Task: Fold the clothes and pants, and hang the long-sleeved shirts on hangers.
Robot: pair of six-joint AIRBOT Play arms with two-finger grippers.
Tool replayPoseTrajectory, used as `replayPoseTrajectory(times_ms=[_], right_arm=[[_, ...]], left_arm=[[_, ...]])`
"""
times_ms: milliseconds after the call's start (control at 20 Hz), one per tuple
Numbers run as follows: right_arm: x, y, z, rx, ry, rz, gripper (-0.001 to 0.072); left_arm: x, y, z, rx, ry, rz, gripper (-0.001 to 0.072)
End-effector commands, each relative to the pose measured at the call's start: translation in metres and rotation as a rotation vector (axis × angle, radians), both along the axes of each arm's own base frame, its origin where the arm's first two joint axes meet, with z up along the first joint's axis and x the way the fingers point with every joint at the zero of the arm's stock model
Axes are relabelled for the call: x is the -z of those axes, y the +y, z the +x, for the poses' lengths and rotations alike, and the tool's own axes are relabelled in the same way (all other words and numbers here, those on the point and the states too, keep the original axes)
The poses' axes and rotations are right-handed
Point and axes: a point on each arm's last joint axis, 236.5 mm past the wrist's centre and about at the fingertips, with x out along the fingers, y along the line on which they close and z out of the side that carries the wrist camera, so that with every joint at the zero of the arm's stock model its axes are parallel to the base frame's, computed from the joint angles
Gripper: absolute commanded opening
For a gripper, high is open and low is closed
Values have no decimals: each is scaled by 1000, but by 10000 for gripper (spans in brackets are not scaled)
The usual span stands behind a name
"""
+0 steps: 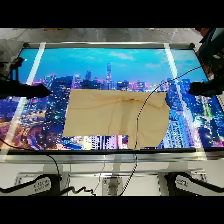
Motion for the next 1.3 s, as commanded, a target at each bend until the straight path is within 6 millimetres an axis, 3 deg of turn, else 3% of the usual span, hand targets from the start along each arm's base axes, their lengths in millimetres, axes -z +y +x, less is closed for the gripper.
replayPoseTrajectory(times_ms=[0, 150, 300, 350, 450, 500, 550, 750, 800, 900, 1000, 1100, 1200, 1250], right_arm=[[-11, 4, -68, 13, 17, 18, 318], [41, 44, -116, 36, 73, 172, 318], [100, 116, -146, 64, 156, 487, 321], [118, 130, -154, 96, 191, 557, 330], [155, 137, -172, 156, 255, 588, 354], [170, 135, -179, 187, 280, 575, 455], [181, 132, -182, 210, 293, 562, 558], [205, 124, -163, 296, 281, 585, 547], [214, 125, -163, 313, 308, 602, 533], [231, 127, -162, 321, 348, 625, 397], [235, 137, -156, 248, 332, 670, 356], [236, 137, -148, 195, 281, 662, 267], [237, 132, -143, 194, 257, 638, 77], [238, 131, -143, 192, 253, 633, 38]], left_arm=[[-16, 17, -43, -56, 42, -21, 355], [18, 31, -77, -142, 115, -62, 356], [66, 34, -100, -219, 186, -100, 358], [81, 32, -106, -235, 211, -111, 359], [105, 29, -114, -263, 240, -122, 366], [114, 28, -117, -274, 252, -125, 477], [121, 27, -120, -283, 262, -129, 702], [134, 23, -126, -296, 283, -135, 693], [136, 21, -127, -290, 288, -136, 693], [139, 16, -128, -274, 304, -142, 693], [142, 10, -131, -256, 330, -155, 693], [147, 9, -133, -253, 349, -164, 693], [152, 5, -137, -242, 380, -181, 693], [155, 3, -139, -238, 398, -191, 692]])
